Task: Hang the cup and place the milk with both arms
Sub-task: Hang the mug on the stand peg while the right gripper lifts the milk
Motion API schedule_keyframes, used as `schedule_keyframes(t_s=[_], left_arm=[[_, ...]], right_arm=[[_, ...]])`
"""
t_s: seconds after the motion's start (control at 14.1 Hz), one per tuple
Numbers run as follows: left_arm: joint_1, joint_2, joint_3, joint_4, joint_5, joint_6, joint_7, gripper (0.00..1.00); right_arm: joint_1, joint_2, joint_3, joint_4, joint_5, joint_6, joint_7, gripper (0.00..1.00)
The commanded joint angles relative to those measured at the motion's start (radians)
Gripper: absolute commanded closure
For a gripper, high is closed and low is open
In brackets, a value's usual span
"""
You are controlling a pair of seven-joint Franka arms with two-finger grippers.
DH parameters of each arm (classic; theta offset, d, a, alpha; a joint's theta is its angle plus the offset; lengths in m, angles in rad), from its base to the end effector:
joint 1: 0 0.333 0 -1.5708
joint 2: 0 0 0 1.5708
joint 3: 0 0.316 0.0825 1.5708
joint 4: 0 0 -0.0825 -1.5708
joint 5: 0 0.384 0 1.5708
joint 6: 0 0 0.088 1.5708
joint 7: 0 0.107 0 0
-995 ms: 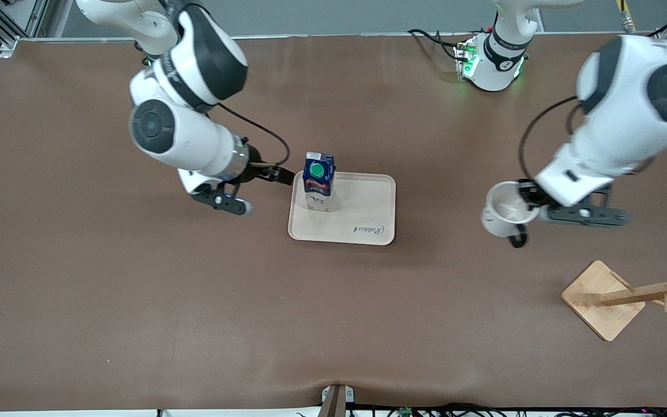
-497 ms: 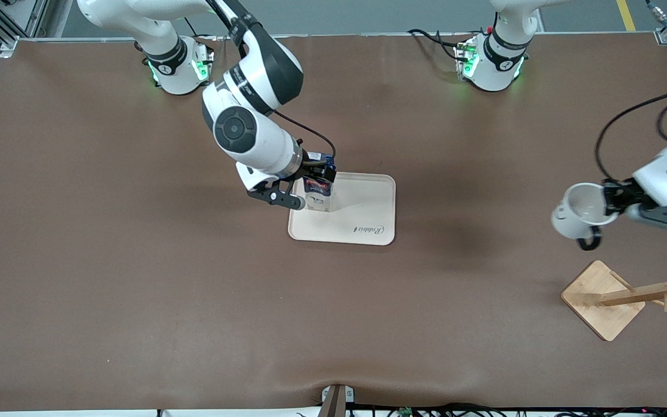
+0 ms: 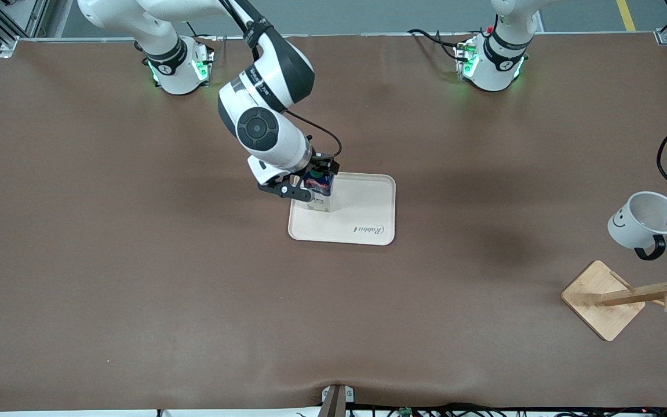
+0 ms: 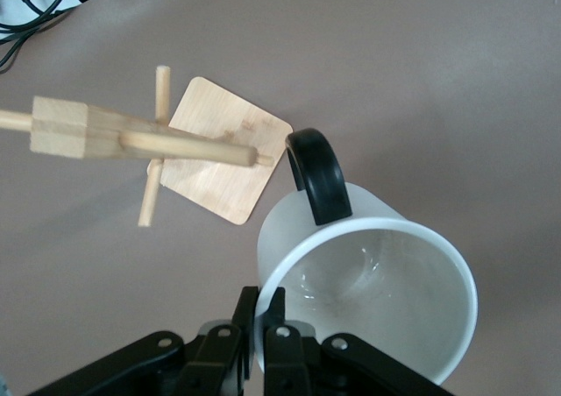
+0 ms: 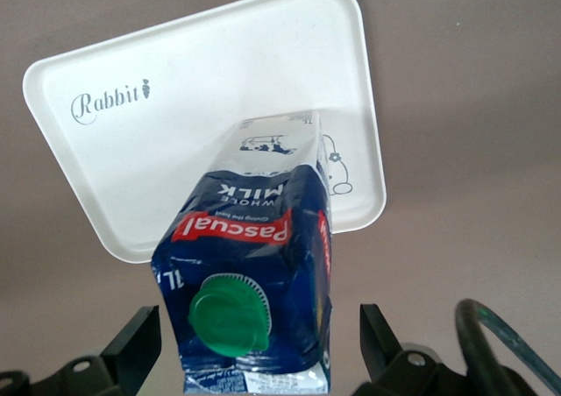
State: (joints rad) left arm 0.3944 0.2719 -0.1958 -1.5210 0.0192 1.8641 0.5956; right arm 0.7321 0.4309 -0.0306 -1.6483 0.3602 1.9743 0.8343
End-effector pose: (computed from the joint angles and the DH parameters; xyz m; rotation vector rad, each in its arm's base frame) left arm 0.6356 0.1437 0.5136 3.0773 -0.6123 0.1308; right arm 0.4888 0.4453 0.3586 -2.9277 0.4286 0.4323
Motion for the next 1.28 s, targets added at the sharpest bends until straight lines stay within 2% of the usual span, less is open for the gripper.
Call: schedule_keyframes(t_s=[0.0,0.36,0.57,0.64,0.78,0.92,1.14,1.21], left_arm=[[0.0,0.052,-0.01,0.087,-0.018,-0.023,0.013,1.0],[0.026,0.05,-0.008,0.091,-0.019,-0.023,0.042,1.0],[0.044,0.052,-0.008,0.091,-0.019,-0.023,0.076,1.0],[0.05,0.052,-0.008,0.093,-0.019,-0.022,0.09,1.0],[0.066,0.055,-0.008,0.094,-0.021,-0.014,0.128,1.0],[0.081,0.069,-0.008,0.096,-0.021,0.004,0.162,1.0],[0.087,0.079,-0.008,0.096,-0.021,0.015,0.165,1.0],[0.084,0.079,-0.01,0.096,-0.021,0.015,0.156,0.81]], right_arm=[[0.01,-0.004,-0.012,-0.001,-0.014,0.008,0.02,0.0],[0.026,0.017,-0.011,-0.005,-0.009,0.06,0.074,0.0],[0.053,0.04,-0.012,-0.01,-0.038,0.063,0.072,0.0],[0.049,0.038,-0.012,-0.01,-0.052,0.049,0.074,0.4],[0.049,0.037,-0.015,-0.005,-0.055,0.012,0.077,0.98],[0.018,0.029,-0.017,0.04,-0.041,-0.024,0.074,1.0],[-0.098,0.035,-0.015,0.224,0.043,-0.24,0.101,1.0],[-0.155,0.032,-0.015,0.264,0.092,-0.303,0.101,1.0]])
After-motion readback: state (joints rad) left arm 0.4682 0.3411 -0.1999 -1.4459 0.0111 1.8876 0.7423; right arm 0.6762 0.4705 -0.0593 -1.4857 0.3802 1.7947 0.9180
